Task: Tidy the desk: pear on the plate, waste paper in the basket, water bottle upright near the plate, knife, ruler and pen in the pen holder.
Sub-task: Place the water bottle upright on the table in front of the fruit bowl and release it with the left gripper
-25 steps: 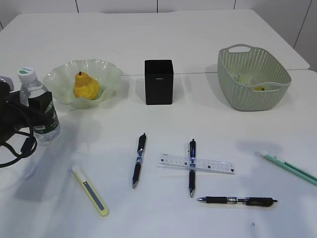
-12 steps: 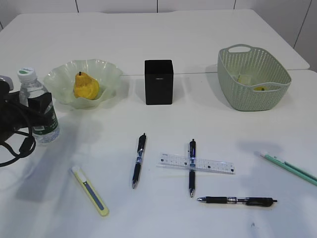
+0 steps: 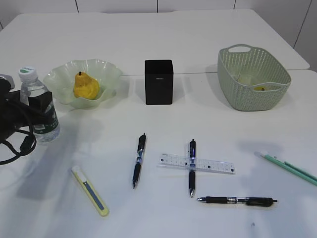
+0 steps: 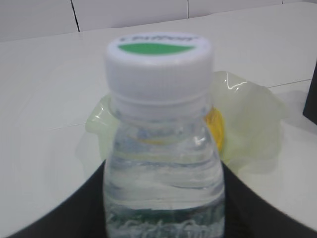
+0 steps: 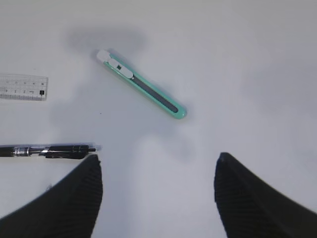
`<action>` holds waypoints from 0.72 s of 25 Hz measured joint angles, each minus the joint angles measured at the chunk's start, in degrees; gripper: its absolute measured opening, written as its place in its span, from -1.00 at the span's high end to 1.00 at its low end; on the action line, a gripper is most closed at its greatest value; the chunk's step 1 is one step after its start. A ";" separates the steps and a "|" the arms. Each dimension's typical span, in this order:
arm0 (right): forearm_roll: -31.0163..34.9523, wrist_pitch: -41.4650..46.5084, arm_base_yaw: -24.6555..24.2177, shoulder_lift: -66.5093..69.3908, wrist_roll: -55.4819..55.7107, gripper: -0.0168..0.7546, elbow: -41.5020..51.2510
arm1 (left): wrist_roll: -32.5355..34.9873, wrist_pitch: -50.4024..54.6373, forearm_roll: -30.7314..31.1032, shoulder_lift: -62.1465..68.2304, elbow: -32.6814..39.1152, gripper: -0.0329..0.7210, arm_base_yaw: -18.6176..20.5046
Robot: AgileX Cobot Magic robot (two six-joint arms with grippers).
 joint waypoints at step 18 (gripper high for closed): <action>0.00 0.00 0.00 0.00 0.00 -0.47 0.00 | 0.00 2.68 0.00 -3.60 0.00 0.02 0.00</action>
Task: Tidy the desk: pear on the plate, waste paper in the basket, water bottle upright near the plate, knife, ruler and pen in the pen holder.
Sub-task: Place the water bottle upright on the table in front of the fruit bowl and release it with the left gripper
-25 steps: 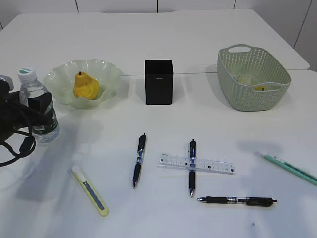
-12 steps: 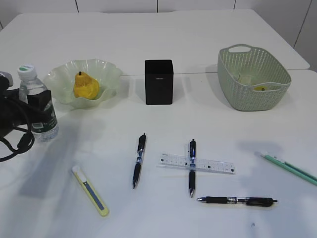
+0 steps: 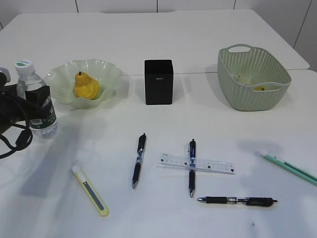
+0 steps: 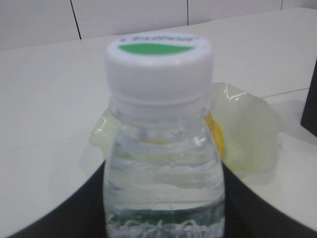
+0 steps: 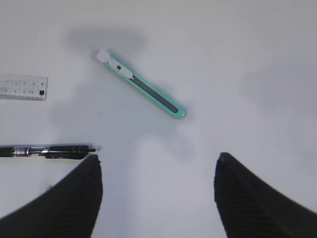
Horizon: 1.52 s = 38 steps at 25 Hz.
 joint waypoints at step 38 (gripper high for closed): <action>0.00 0.00 0.00 0.00 0.00 -0.47 0.00 | -1.54 -1.09 -3.32 2.25 0.00 -0.39 0.00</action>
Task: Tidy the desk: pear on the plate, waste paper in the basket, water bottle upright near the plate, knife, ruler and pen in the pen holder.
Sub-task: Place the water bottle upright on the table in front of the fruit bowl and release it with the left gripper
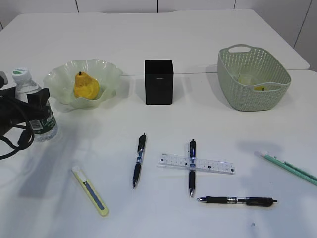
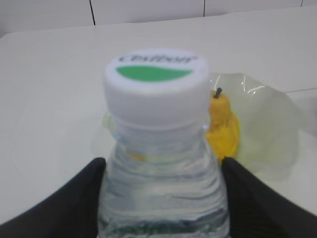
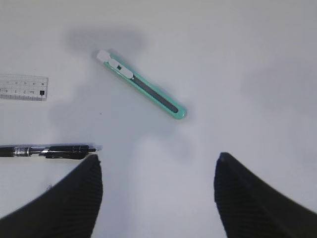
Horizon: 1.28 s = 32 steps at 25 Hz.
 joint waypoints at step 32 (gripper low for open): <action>0.00 0.00 0.00 0.00 0.00 -0.47 0.00 | -6.82 3.21 2.88 -3.63 2.03 -0.70 0.03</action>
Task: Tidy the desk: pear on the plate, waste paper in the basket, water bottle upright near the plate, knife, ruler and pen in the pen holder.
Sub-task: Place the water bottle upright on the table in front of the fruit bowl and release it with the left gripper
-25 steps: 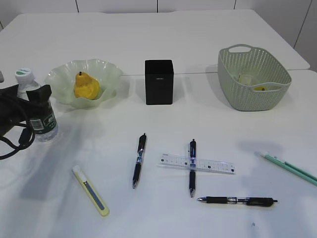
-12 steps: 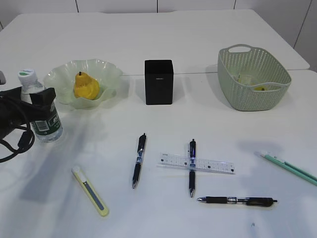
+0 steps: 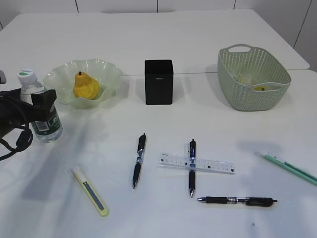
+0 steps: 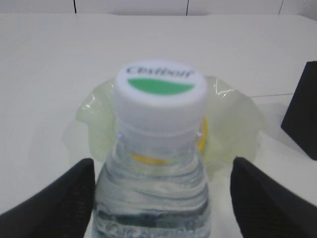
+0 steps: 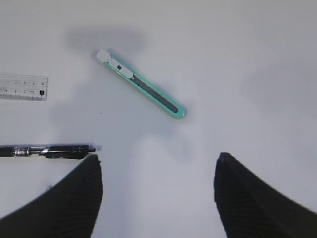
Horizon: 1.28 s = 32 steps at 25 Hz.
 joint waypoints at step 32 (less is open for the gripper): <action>0.00 0.01 0.00 0.00 -1.10 -0.47 0.00 | 10.94 10.94 -4.27 -20.02 0.27 -0.68 0.00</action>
